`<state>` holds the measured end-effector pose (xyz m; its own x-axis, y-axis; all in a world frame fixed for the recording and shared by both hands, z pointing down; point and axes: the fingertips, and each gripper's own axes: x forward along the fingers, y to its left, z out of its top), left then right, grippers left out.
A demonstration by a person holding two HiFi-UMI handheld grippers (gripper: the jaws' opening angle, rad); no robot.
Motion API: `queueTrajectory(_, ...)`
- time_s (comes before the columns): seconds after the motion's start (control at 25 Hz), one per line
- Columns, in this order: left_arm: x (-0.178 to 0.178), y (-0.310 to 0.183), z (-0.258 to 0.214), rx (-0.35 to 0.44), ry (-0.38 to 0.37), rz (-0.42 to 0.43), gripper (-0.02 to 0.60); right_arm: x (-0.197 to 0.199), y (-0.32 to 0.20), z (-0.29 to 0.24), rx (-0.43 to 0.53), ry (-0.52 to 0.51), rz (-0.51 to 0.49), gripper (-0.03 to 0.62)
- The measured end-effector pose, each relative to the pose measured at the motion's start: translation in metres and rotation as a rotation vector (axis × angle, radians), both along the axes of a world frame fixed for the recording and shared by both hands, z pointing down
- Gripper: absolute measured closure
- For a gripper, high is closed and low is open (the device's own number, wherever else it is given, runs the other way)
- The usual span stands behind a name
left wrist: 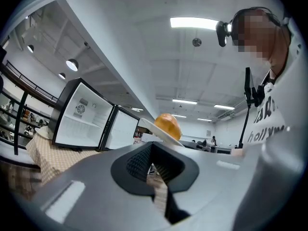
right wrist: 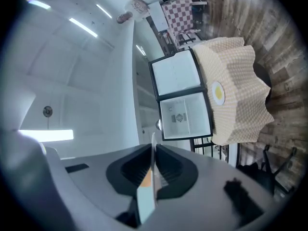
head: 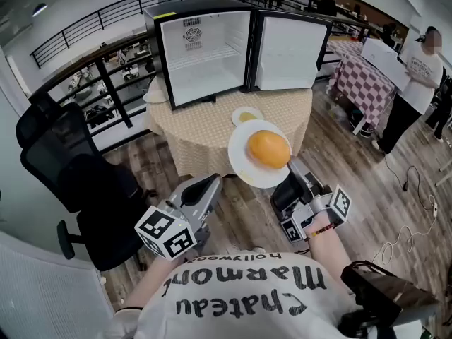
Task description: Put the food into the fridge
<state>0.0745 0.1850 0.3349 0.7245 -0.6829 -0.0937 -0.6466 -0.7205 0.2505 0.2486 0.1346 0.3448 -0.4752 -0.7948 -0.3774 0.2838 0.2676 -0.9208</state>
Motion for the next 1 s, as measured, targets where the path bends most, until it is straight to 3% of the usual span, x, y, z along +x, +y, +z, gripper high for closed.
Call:
queueTrajectory(0.24, -0.004, -0.001, -0.007, 0.03, -0.04, 0.029, 0.574, -0.039, -0.005, 0.004, -0.019, -0.044, -0.074, 0.563)
queueTrajectory(0.48, -0.039, -0.014, -0.002, 0.021, -0.039, -0.054, 0.574, -0.074, -0.034, 0.007, -0.028, -0.051, -0.148, 0.563)
queueTrajectory(0.72, -0.079, -0.049, 0.003, 0.027, -0.065, -0.144, 0.574, -0.108, -0.096, 0.0, 0.001, -0.075, -0.202, 0.565)
queueTrajectory(1.0, -0.109, -0.128, -0.009, 0.029, -0.083, -0.234, 0.574, -0.138, -0.188, -0.01, 0.014, -0.075, -0.264, 0.563)
